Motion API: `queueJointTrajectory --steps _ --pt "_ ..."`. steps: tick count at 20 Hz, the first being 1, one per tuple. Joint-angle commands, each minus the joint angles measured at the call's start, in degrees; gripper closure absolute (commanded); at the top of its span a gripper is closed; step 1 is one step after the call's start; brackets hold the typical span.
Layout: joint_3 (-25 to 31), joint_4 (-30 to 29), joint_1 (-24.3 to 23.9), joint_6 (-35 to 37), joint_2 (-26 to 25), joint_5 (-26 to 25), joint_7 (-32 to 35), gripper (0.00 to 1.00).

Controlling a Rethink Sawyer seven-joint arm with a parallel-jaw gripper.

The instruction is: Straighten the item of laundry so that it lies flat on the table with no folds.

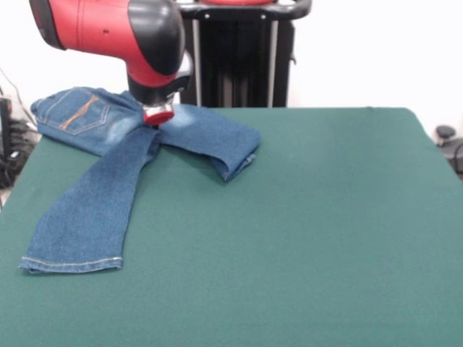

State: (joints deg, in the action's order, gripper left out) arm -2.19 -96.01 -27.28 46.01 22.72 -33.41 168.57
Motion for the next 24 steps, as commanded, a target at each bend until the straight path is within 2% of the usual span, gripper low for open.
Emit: queueJointTrajectory --steps 1,12,18,24 --pt "3.7 -0.1 4.2 -6.8 -2.1 6.0 7.4 0.00" --pt "3.2 -2.2 5.3 5.3 7.1 12.2 1.5 0.00" --pt "2.5 -2.7 6.0 6.0 8.5 13.7 0.6 0.00" --pt "2.0 -2.6 7.2 2.9 6.4 14.8 2.4 0.00"
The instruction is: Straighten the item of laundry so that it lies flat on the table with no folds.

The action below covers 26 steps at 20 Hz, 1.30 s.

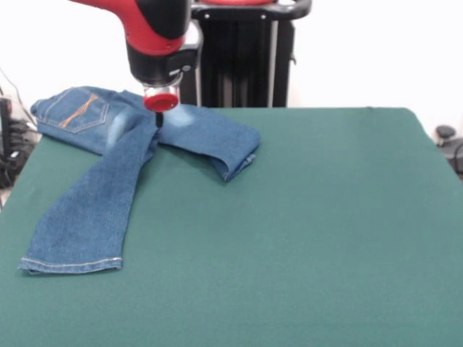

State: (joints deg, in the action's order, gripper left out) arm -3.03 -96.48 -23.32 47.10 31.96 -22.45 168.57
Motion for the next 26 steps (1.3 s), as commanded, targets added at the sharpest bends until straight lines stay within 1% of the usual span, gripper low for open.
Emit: queueJointTrajectory --steps 1,5,9,14,21,26 --pt "2.8 -2.2 3.5 1.0 -3.4 4.0 2.9 0.00" --pt "2.2 -2.1 4.6 -2.1 -5.2 4.0 4.6 0.00" --pt "0.7 -0.9 6.4 -7.5 -9.1 3.0 7.8 0.00" --pt "-0.9 -0.2 9.1 -13.6 -13.1 3.2 11.4 0.00" --pt "-3.3 -0.1 12.0 -19.0 -16.5 5.8 12.6 0.00" --pt "-4.5 -0.3 13.2 -23.4 -18.8 7.6 12.5 0.00"
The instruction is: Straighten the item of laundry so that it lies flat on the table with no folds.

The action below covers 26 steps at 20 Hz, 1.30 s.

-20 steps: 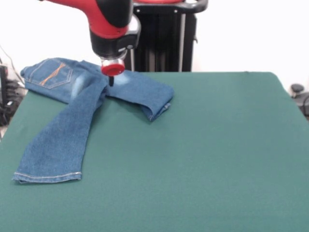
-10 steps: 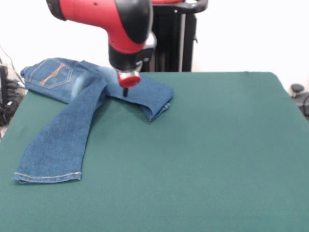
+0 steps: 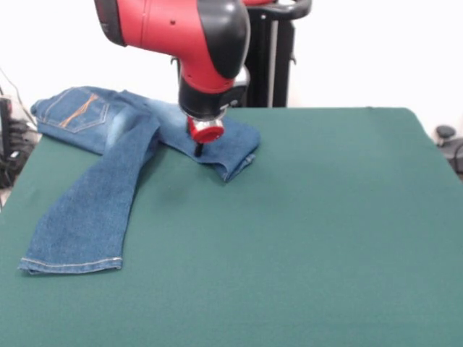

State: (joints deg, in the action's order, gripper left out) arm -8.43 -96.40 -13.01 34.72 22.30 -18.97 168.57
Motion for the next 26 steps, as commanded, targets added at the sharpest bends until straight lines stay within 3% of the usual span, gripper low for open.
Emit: queueJointTrajectory --steps 1,6,11,16,18,22,26 --pt "0.6 -0.2 3.2 -11.6 -9.6 4.4 12.6 0.00" --pt "0.0 0.0 3.9 -12.9 -11.0 6.5 11.3 0.00" --pt "-0.1 1.4 1.6 -8.9 -11.3 4.5 4.2 0.00" --pt "-4.3 5.6 1.6 -2.9 -13.8 -5.8 -5.9 0.00" --pt "-8.0 9.2 4.7 -2.5 -16.4 -12.0 -6.8 0.00" --pt "-18.3 15.3 16.3 -3.9 -24.1 -24.4 3.7 0.00" --pt "-26.7 21.1 27.7 2.9 -35.7 -33.3 18.2 0.00"
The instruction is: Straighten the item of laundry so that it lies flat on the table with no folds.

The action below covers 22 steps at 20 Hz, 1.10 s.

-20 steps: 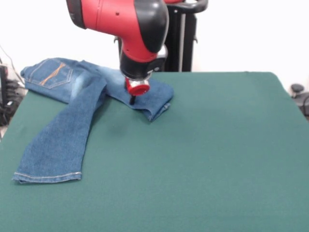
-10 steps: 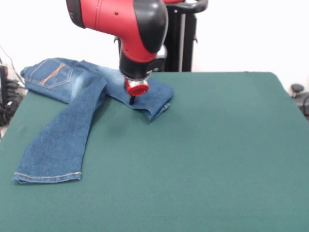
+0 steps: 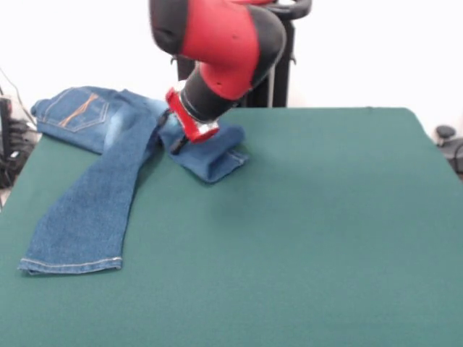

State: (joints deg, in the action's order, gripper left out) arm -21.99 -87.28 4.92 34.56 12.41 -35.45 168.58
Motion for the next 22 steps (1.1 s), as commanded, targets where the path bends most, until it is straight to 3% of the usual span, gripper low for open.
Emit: queueJointTrajectory --steps 1,3,7,10,14,19,22 --pt "-13.8 12.8 10.2 4.0 -27.8 -16.7 19.8 0.00" --pt "-15.4 14.3 10.7 3.5 -31.5 -17.4 23.8 0.00" --pt "-16.0 15.6 8.5 -0.5 -32.7 -15.6 23.6 0.00" --pt "-13.5 13.8 3.0 -8.5 -28.2 -10.6 20.3 0.00" --pt "-4.4 8.8 -9.4 -15.4 -17.3 -4.7 8.9 0.00" --pt "0.5 7.2 -14.5 -16.2 -9.9 -4.2 2.2 0.00" --pt "0.3 7.1 -14.0 -16.8 -10.0 -4.6 3.1 0.00"
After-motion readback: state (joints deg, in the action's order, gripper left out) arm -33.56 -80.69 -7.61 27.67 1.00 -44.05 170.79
